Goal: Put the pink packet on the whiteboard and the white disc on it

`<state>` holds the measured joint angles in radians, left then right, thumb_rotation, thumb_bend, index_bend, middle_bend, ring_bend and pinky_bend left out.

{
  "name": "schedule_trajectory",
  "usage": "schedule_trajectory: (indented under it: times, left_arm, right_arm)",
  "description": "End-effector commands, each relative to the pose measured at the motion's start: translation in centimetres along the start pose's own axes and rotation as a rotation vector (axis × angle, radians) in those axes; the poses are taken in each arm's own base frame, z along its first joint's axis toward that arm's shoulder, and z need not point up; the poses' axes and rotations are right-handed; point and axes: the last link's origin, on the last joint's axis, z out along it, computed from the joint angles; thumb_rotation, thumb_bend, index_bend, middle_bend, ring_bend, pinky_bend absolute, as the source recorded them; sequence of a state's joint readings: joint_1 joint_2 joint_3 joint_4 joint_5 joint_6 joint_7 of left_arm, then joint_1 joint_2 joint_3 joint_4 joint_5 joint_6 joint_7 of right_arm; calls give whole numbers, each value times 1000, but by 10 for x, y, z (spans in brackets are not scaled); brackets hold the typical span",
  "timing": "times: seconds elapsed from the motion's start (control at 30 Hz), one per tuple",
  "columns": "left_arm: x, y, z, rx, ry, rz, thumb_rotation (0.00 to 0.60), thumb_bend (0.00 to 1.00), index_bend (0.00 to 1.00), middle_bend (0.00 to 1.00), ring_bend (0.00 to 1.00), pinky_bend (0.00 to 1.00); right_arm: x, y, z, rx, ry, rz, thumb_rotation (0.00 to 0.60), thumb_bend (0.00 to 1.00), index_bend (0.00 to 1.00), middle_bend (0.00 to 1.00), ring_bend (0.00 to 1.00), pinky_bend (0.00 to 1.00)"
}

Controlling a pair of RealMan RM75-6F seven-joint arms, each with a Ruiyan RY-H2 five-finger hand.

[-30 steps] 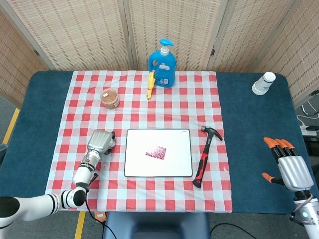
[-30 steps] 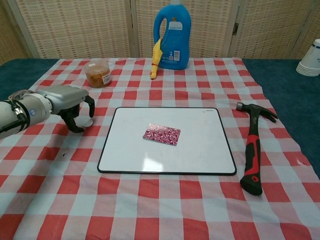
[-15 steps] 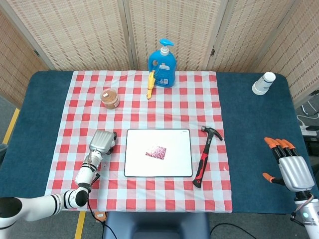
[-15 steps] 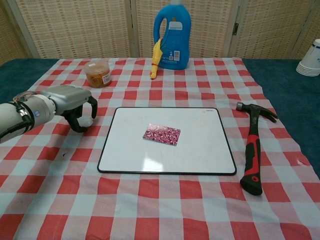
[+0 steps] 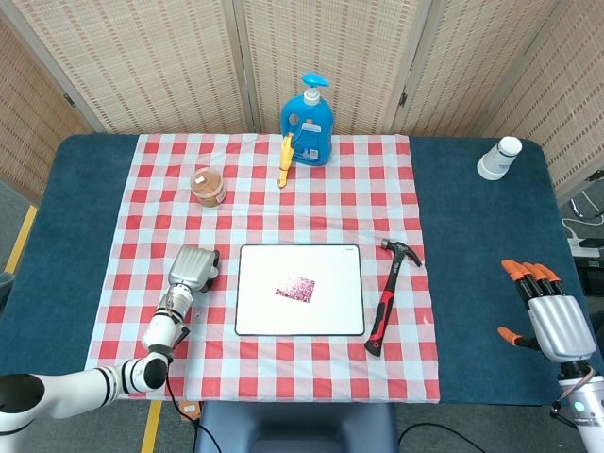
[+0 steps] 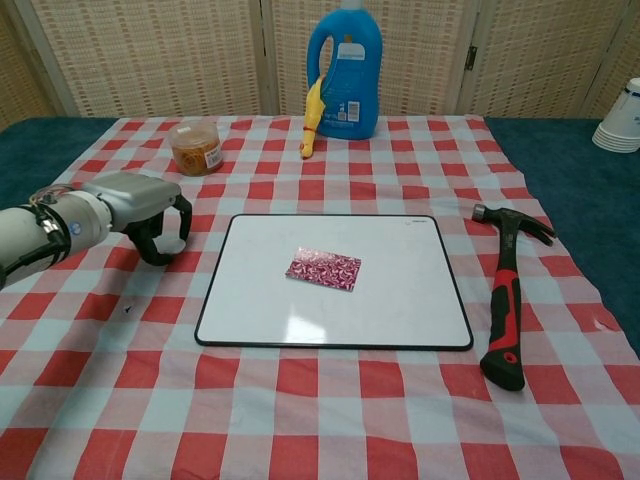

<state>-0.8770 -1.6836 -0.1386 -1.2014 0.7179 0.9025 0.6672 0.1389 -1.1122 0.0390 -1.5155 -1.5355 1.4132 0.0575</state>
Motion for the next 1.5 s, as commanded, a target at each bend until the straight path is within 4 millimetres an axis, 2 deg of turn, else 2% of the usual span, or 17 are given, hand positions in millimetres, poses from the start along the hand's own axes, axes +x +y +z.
schedule_trajectory:
  times: [0.03,0.37,0.6,0.7,1.13,1.23,1.5]
  left_arm:
    - [0,0,0,-1,-1,-1,600,314,456,1000,1000,1000]
    - [2,0,1,2,7,-7,600,322,489,1000,1000,1000]
    - [15,8,0,-16,15,-8,600,322,492,1000,1000,1000]
    - [21,24,-3,-46,19,-2,600,322,492,1000,1000,1000]
    - [49,130,-16,-194,54,35,600,323,491,1000,1000,1000]
    - [52,145,-17,-207,60,43,600,323,492,1000,1000,1000]
    - [43,163,-14,-201,40,43,600,322,492,1000,1000,1000]
  right_arm:
    - [0,0,0,0,0,0,600,20,56,122,54,132]
    - [0,1,1,-5,2,1,600,20,56,122,54,133]
    - [1,1,0,-4,8,3,600,19,56,122,54,133]
    - [2,1,-1,-4,9,4,600,20,56,122,54,133]
    - [9,4,-7,-3,32,23,600,19,56,122,54,132]
    - [10,5,-7,-1,32,30,600,20,56,122,54,132]
    - [13,8,-7,-1,34,46,600,19,56,122,55,133]
